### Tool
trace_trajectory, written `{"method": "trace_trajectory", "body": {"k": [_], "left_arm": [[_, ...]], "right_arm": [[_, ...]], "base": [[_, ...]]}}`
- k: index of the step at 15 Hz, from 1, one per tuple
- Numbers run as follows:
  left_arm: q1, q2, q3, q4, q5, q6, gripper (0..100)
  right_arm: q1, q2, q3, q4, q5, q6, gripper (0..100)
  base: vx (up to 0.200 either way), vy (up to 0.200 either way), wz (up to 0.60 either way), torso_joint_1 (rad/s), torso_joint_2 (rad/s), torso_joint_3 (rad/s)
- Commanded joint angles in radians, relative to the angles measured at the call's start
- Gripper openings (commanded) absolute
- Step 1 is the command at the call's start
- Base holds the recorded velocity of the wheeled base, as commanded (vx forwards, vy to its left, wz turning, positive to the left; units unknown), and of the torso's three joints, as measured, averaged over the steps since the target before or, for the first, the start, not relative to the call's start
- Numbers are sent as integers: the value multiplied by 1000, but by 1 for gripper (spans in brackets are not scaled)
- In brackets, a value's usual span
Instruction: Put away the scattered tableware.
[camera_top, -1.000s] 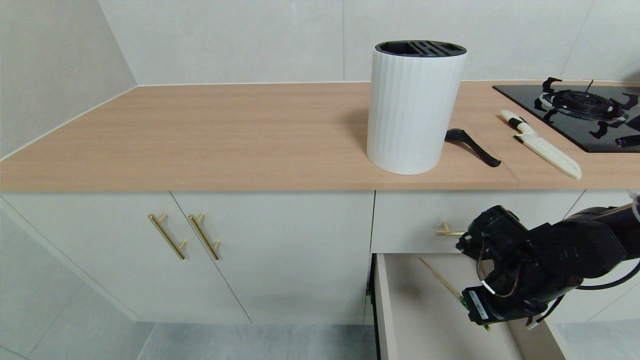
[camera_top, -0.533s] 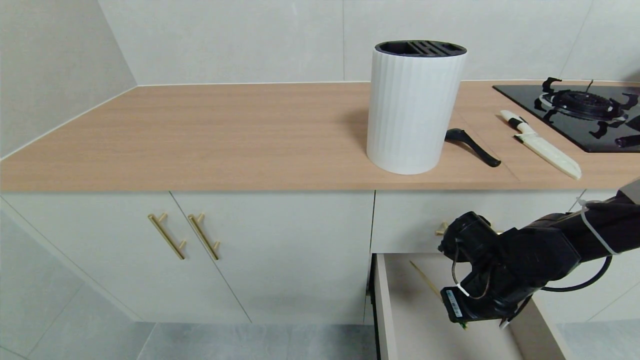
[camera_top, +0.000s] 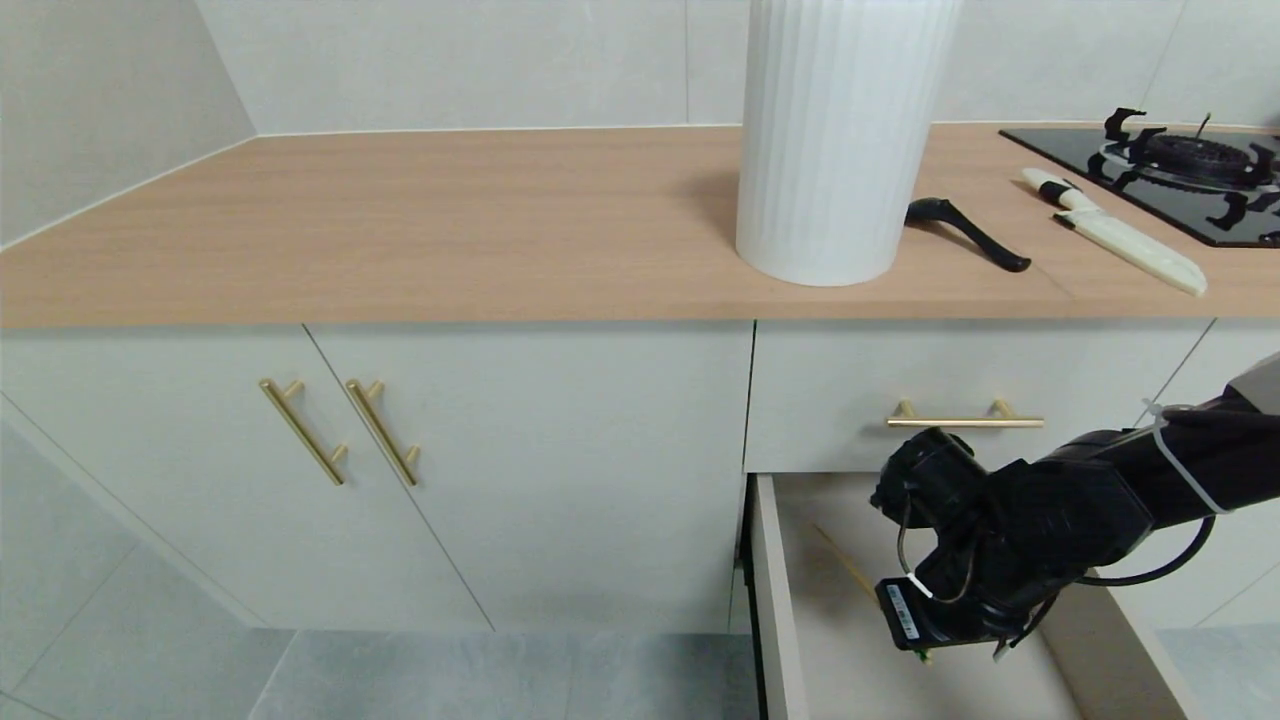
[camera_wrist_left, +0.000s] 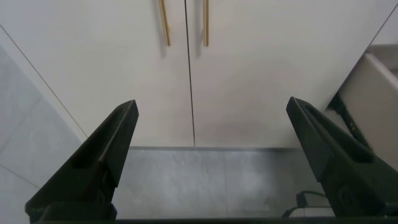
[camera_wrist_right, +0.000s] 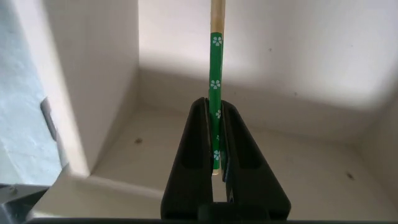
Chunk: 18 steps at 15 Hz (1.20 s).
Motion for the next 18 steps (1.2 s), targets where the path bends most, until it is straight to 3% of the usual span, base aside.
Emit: {"method": "trace_trajectory", "body": {"k": [1, 5, 9, 13, 18], "left_arm": [[0, 0, 0, 1, 0, 0, 100], [0, 0, 0, 1, 0, 0, 100], [0, 0, 0, 1, 0, 0, 100], [0, 0, 0, 1, 0, 0, 100], [0, 0, 0, 1, 0, 0, 100]], "right_arm": [[1, -8, 1, 0, 0, 0, 0], [3, -34, 4, 0, 0, 0, 0], [3, -68, 7, -11, -34, 0, 0], [7, -28, 30, -124, -68, 6, 0], [26, 64, -7, -215, -95, 133, 0]], "base": [[0, 0, 0, -193, 456, 266], [0, 0, 0, -162, 409, 248], [0, 0, 0, -26, 70, 24], [0, 0, 0, 0, 0, 0], [0, 0, 0, 0, 0, 0]]}}
